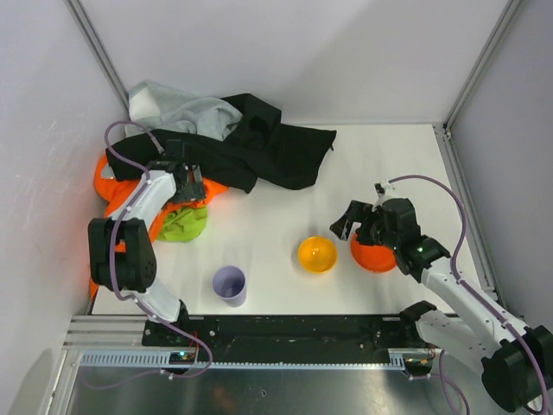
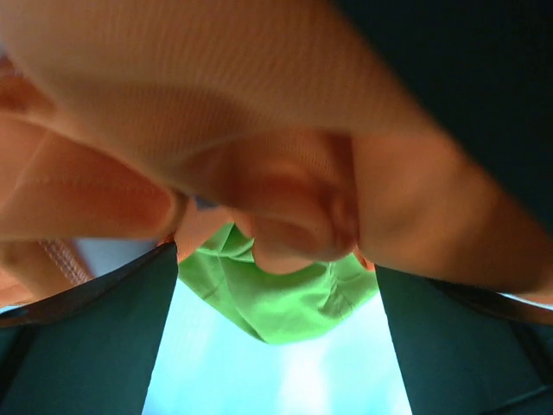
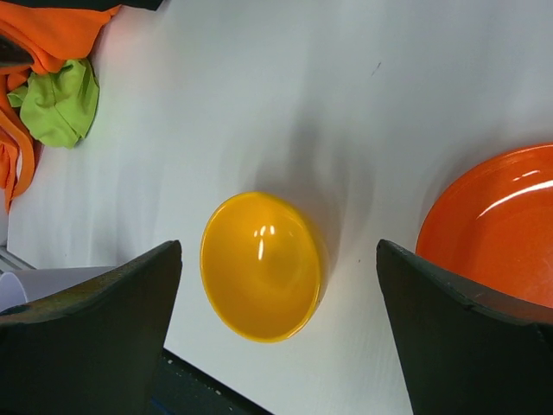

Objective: Pick out a specific cloth from the pile

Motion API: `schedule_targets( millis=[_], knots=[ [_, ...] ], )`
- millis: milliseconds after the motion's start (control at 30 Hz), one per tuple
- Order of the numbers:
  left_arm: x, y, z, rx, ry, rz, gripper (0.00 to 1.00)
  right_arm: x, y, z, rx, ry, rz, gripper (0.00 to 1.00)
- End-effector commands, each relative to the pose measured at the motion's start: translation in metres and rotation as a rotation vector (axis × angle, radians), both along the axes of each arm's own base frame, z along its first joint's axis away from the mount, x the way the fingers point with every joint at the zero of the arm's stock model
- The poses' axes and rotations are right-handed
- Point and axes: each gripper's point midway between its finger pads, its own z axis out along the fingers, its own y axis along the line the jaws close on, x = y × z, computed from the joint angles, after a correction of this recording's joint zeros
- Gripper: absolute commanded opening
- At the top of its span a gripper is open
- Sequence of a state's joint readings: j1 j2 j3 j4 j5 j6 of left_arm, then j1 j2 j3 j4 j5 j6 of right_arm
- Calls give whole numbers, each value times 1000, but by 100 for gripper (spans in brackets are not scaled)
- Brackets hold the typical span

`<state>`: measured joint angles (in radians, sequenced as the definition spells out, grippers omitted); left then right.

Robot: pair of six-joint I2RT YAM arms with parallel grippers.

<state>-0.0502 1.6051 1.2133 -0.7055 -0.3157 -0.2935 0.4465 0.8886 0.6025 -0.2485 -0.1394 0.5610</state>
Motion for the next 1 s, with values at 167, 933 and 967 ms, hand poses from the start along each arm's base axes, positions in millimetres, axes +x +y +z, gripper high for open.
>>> schedule_targets(
  millis=[167,933,967],
  knots=[
    [31,12,-6,72,13,22,100,7,11,0,15,-11,14,99],
    [68,14,34,57,-105,10,11,6,36,2,61,-15,58,99],
    [69,14,40,56,-121,8,9,6,37,4,65,-19,63,99]
  ],
)
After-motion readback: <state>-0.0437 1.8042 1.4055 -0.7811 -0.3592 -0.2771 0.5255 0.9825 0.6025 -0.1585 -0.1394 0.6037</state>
